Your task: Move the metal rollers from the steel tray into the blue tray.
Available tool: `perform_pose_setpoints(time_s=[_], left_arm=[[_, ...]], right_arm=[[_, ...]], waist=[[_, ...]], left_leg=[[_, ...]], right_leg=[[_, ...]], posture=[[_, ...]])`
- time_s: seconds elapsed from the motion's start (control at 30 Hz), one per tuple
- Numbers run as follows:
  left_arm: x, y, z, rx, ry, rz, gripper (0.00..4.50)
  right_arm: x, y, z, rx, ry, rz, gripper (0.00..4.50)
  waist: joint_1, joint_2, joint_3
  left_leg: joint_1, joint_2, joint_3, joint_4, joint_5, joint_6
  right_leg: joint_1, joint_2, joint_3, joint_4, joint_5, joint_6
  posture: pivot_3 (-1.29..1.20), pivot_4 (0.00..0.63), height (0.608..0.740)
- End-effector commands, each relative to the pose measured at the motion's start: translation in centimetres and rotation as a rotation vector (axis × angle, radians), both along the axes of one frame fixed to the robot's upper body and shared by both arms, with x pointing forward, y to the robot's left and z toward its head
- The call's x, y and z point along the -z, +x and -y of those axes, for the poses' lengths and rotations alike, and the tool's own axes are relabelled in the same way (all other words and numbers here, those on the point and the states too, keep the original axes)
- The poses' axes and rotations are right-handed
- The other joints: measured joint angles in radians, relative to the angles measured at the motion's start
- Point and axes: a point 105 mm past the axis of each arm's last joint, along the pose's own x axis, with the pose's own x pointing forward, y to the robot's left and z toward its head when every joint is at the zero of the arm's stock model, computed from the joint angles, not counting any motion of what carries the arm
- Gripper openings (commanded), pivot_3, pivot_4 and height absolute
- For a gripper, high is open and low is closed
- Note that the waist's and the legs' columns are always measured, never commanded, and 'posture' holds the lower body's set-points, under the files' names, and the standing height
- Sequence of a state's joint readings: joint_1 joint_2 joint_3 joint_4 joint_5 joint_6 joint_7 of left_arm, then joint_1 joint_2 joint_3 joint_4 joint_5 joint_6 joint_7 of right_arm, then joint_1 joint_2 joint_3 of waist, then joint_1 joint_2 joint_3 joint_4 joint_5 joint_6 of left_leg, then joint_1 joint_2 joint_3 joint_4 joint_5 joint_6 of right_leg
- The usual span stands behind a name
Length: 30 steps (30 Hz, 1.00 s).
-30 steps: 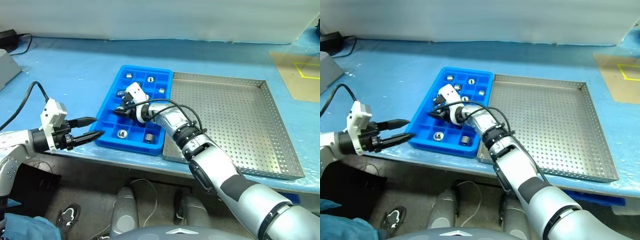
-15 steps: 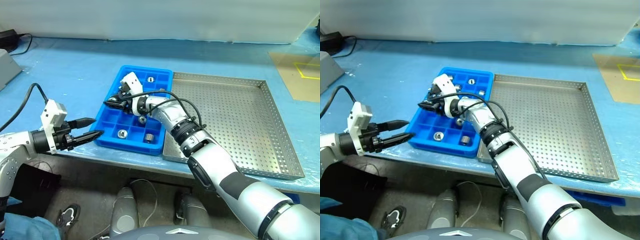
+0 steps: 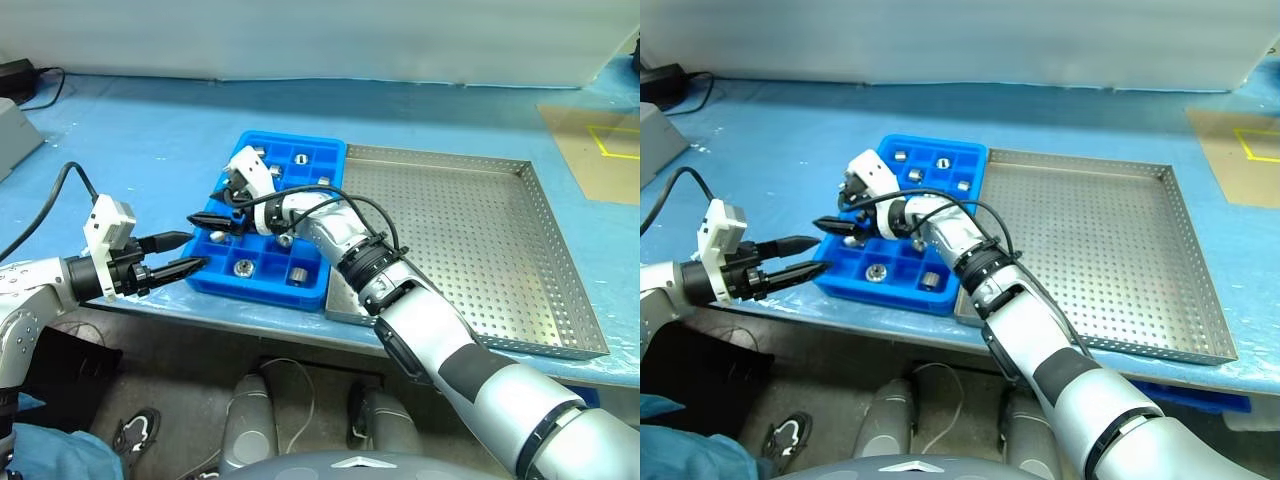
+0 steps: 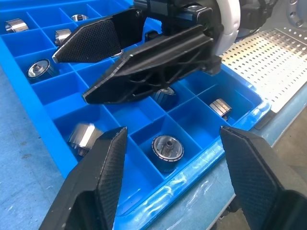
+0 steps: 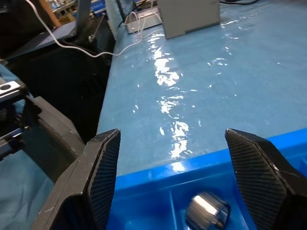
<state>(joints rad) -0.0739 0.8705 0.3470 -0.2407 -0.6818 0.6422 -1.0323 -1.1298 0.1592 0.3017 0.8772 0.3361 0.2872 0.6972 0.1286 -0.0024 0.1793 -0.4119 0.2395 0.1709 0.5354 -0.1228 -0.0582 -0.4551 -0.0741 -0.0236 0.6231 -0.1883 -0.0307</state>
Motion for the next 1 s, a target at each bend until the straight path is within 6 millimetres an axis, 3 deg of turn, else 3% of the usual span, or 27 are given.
perform_pose_setpoints(time_s=[0.03,0.13,0.2,0.3,0.37,0.5,0.6,0.67,0.83,1.0], left_arm=[[-0.6,0.1,0.3,0.018,-0.002,0.021,3.25],[-0.9,0.3,0.7,0.037,-0.012,0.03,3.25],[-0.9,0.8,1.2,0.049,-0.028,0.035,3.25],[-0.6,1.9,2.1,0.071,-0.04,0.045,3.25],[-0.7,2.7,2.6,0.076,-0.057,0.055,3.25],[-0.8,4.2,3.9,0.118,-0.076,0.077,3.25],[-0.6,5.2,4.8,0.141,-0.079,0.09,3.25],[-0.7,6.0,5.4,0.15,-0.094,0.101,3.25],[-1.0,7.8,7.3,0.158,-0.132,0.128,3.25],[-1.7,8.6,9.7,0.218,-0.168,0.151,3.25]], right_arm=[[-4.3,-7.3,-8.4,-0.219,0.191,-0.022,3.61],[-5.5,-5.6,-6.7,-0.181,0.202,0.024,3.61],[-7.4,-4.5,-5.2,-0.159,0.231,0.064,3.61],[-11.4,-3.0,-1.7,-0.094,0.309,0.119,3.61],[-12.3,-2.2,1.0,-0.034,0.306,0.145,3.61],[-10.8,-0.7,9.6,0.138,0.194,0.227,3.61],[-9.5,-1.8,16.1,0.238,0.155,0.208,3.61],[-8.9,-2.7,20.0,0.329,0.106,0.214,3.61],[-6.9,-4.4,25.7,0.5,0.013,0.179,3.61],[-4.1,-3.8,29.6,0.725,0.001,0.125,3.61]], waist=[[-0.001,0.0,0.0],[-0.002,0.0,0.0],[-0.003,0.0,0.0],[-0.004,0.0,0.0],[-0.004,-0.001,0.0],[0.006,-0.007,-0.004],[0.018,-0.008,-0.005],[0.018,-0.006,-0.004],[-0.014,-0.006,-0.006],[-0.037,-0.005,-0.007]], left_leg=[[0.0,0.0,0.0,0.0,0.0,0.0],[0.0,0.0,0.0,0.0,0.0,0.0],[0.0,0.0,0.0,0.0,0.0,0.0],[0.0,0.0,0.0,0.001,0.0,0.0],[0.0,0.0,0.0,0.001,0.0,-0.001],[0.003,0.0,0.0,0.001,0.001,-0.002],[0.012,-0.003,-0.001,0.001,0.002,-0.003],[0.011,-0.005,-0.001,0.001,0.001,-0.002],[0.013,-0.003,-0.001,0.001,0.003,-0.004],[0.012,-0.003,0.001,0.001,0.002,-0.003]], right_leg=[[0.0,0.0,0.0,0.0,0.0,0.0],[0.0,0.0,0.0,0.0,0.0,0.0],[0.0,0.0,0.0,0.001,0.0,0.0],[0.0,0.0,0.0,0.001,0.0,0.0],[0.0,0.0,0.0,0.001,0.0,0.0],[0.005,0.001,0.0,0.0,0.0,0.0],[0.019,0.0,0.002,-0.006,-0.001,0.003],[0.019,0.0,0.004,-0.01,0.001,0.007],[0.017,0.001,0.004,-0.009,0.003,0.006],[0.018,0.001,0.004,-0.014,0.003,0.006]], posture=[[0.22,0.15,0.74],[0.19,0.15,0.74],[0.16,0.15,0.74],[0.13,0.15,0.74],[0.09,0.15,0.74],[0.04,0.15,0.74],[-0.02,0.15,0.74],[-0.05,0.15,0.74],[-0.09,0.15,0.74],[-0.12,0.15,0.74]])
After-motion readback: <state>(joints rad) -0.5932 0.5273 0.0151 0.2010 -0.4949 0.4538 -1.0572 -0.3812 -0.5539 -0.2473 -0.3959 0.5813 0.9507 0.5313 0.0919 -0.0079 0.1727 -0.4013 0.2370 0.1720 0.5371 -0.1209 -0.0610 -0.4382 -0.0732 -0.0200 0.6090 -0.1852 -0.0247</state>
